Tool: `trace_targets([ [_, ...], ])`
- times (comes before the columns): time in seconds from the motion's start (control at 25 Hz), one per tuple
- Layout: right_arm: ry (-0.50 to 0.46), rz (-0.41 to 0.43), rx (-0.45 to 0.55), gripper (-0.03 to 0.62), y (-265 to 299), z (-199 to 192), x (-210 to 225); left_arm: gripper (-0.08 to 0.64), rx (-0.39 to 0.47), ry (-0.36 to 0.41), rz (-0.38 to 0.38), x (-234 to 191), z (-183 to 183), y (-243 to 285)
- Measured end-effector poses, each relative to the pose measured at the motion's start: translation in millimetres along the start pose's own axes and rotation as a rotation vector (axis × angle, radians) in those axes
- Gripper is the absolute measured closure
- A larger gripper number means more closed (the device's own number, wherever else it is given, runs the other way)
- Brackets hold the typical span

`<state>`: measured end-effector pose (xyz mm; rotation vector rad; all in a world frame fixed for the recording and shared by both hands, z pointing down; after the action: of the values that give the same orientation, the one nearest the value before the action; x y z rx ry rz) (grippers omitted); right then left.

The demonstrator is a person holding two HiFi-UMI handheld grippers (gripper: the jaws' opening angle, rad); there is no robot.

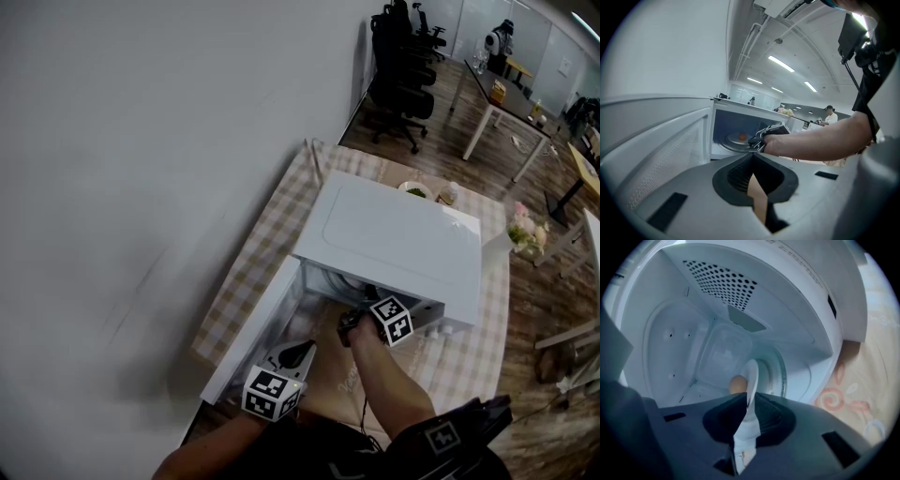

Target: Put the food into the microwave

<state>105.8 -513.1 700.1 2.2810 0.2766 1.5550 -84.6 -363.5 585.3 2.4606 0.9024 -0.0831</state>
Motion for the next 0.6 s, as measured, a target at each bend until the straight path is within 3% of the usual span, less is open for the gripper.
trace_targets([
  [0.16, -0.143, -0.044, -0.029, 0.532, -1.1, 1.2, 0.2, 0.552, -0.002, -0.001, -0.004, 2.0, -1.2, -0.2],
  [0.6, -0.420, -0.108, -0.093, 0.500, -2.2, -0.9, -0.8, 0.552, -0.001, 0.008, -0.010, 6.8, -3.1, -4.2],
])
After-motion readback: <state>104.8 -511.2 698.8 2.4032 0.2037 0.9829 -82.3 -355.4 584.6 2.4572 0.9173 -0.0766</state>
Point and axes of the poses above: the fingertips, and each gripper's own axes: y forward along the fingers, x to its right, z out of its top, the point moved 2 cm from there along -y, backward along the fingers, and after that the axes turned 4 degrees about z, right-handed, at the moved point
